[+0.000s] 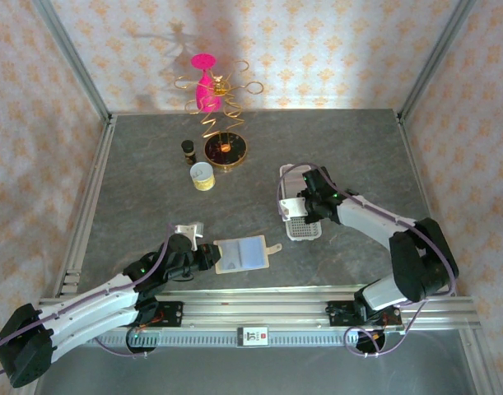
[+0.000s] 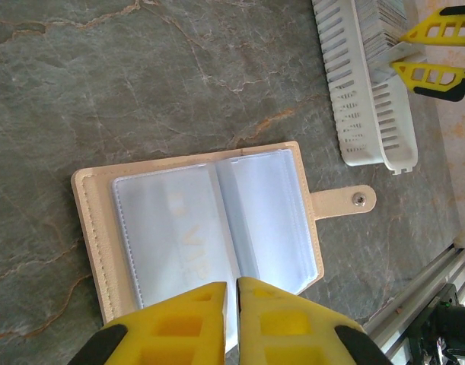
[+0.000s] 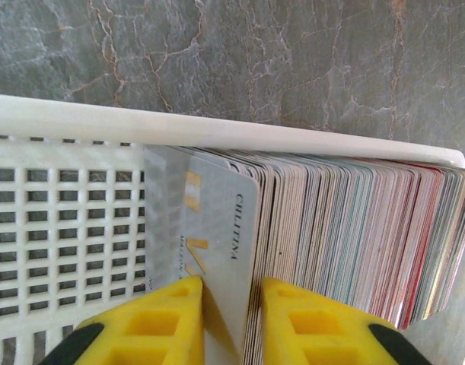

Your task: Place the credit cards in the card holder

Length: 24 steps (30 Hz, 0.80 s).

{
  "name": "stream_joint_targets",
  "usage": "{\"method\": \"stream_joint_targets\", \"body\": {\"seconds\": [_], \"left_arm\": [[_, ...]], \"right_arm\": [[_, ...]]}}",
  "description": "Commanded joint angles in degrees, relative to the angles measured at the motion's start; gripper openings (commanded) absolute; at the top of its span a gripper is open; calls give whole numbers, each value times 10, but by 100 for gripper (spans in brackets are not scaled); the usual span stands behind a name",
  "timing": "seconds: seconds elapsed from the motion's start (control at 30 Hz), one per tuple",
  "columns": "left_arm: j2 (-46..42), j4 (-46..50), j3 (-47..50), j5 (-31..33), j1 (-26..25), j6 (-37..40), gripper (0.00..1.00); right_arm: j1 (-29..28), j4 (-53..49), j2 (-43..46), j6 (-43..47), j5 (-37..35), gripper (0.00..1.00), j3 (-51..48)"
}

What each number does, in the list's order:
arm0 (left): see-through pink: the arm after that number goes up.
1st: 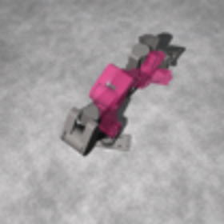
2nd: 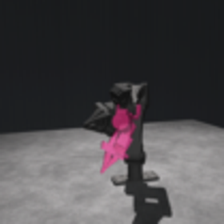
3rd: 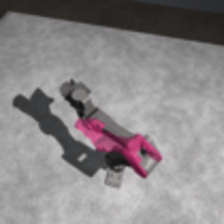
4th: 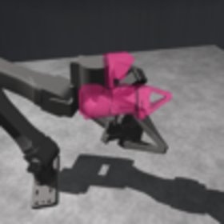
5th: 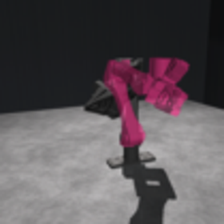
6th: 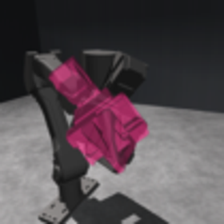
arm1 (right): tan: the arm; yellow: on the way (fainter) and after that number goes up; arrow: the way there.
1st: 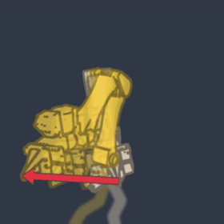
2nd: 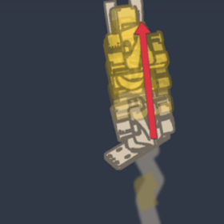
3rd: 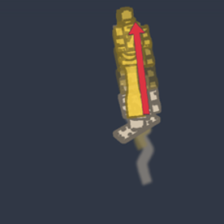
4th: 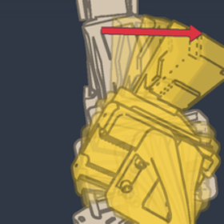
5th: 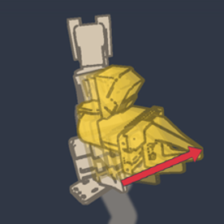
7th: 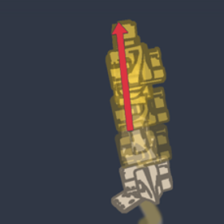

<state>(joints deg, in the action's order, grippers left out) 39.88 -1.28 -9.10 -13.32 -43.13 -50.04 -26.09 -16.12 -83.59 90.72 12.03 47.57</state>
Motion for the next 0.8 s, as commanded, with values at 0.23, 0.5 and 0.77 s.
{"method": "stream_joint_targets", "body": {"seconds": [0.23, 0.5, 0.77], "left_arm": [[3, -20, 9, -5, -2, -2, 13], [-12, 3, -5, 17, -2, 8, 13], [-50, 133, -69, 121, -2, 20, 26]], "right_arm": [[4, 12, 37, -10, -8, 13, 13], [-10, -28, 89, -21, -9, 5, -2], [-67, -84, 212, -138, 33, 0, -11]]}}
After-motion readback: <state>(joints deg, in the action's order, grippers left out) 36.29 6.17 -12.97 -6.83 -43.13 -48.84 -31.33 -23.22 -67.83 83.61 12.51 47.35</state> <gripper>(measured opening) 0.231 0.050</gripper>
